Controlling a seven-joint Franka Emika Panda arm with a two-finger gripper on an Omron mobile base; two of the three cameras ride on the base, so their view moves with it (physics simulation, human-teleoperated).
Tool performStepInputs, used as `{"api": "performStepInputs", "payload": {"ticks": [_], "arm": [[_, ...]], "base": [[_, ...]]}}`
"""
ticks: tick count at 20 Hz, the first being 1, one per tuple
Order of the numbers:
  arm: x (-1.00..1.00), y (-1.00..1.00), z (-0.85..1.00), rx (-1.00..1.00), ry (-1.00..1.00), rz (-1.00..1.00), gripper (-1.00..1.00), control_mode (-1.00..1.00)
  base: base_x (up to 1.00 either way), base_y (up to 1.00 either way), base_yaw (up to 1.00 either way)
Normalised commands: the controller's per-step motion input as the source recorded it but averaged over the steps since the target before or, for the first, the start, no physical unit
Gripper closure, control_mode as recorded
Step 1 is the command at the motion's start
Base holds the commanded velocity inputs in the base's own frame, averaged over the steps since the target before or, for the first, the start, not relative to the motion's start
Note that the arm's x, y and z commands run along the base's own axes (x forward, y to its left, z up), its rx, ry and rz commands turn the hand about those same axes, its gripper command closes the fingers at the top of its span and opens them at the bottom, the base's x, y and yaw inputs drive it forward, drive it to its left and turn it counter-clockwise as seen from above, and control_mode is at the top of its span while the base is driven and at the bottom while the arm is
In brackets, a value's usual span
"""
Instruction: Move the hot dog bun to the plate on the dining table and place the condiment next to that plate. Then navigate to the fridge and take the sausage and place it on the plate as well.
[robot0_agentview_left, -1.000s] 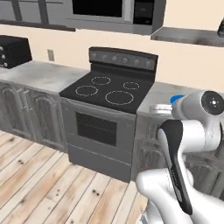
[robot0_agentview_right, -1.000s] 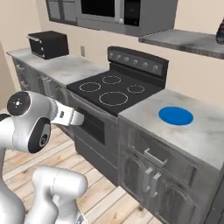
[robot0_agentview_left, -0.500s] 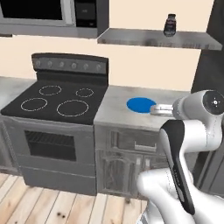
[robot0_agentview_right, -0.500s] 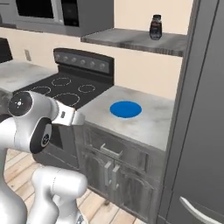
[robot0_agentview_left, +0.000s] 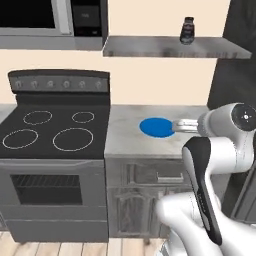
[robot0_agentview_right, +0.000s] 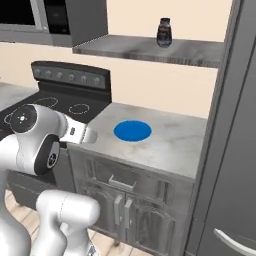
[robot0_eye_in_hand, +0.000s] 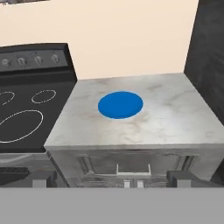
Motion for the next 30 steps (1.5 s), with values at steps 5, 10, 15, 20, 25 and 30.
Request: {"api": "performStepInputs", "payload": {"ticks": [5,10,15,20,25,30], "arm": [[0.0,0.0,0.0,0.0,0.0,0.0,-1.0,1.0],[0.0,0.0,0.0,0.0,0.0,0.0,-1.0,1.0],[0.0,0.0,0.0,0.0,0.0,0.0,-1.0,1.0],[0.0,0.0,0.0,0.0,0.0,0.0,-1.0,1.0],[0.0,0.0,0.0,0.0,0.0,0.0,-1.0,1.0],[0.17,-0.01,0.13,0.01,-0.07,0.0,-1.0,-1.0]], "base": [[0.49,0.27,-0.15],[0.68,-0.11,-0.01],[0.81,0.0,-0.11],[0.66,0.0,-0.27],[0.54,0.03,-0.28],[0.06,0.0,0.0]]}}
